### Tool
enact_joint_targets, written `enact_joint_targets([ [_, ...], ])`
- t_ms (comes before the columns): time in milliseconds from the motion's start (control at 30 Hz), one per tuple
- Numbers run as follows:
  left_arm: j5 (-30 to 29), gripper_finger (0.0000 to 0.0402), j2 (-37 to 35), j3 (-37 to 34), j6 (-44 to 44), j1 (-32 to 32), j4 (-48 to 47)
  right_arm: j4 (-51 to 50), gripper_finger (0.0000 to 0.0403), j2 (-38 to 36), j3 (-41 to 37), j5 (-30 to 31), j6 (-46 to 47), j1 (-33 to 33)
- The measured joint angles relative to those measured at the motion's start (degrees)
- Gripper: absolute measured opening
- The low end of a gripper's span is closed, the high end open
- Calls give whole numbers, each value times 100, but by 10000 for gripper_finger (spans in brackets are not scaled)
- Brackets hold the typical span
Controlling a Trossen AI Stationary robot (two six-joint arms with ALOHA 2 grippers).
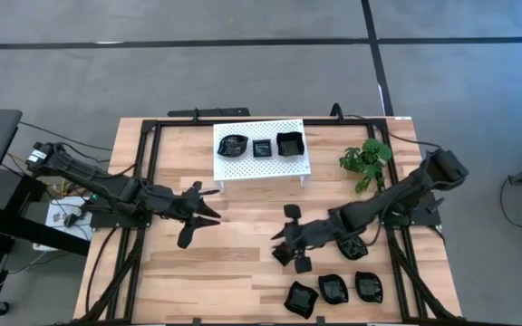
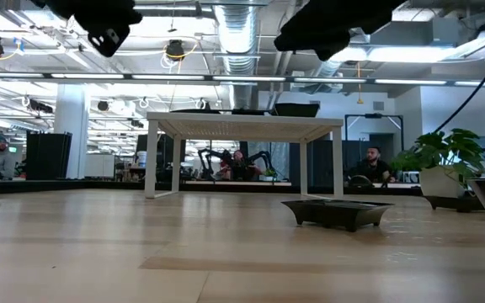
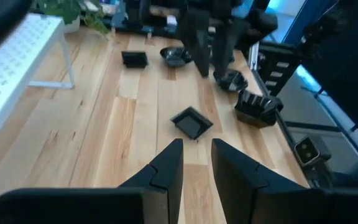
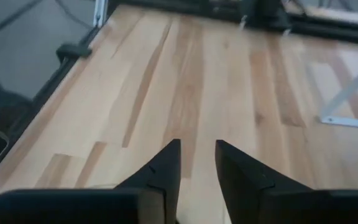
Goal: Pick & Place Mini shaped plates
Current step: Stack the square plate on top of the square plate on the shelf
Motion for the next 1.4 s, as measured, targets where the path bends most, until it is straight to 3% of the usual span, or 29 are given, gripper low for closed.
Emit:
enact_joint_targets([
  [267,1,85,-1,2,305,142,353,-1659,162,721,1032,-45,-2,272],
  [467,1,85,-1,2,339,380,404,-1898,184,1165,1138,-50,35,545],
  [733,0,85,-1,2,339,620,442,-2205,175,1639,1137,-27,41,799],
  [1200,5,85,-1,4,339,623,574,-2841,145,1914,1123,-139,353,504],
  [1400,5,85,-1,4,339,623,608,-2826,109,1854,1137,-192,309,428],
])
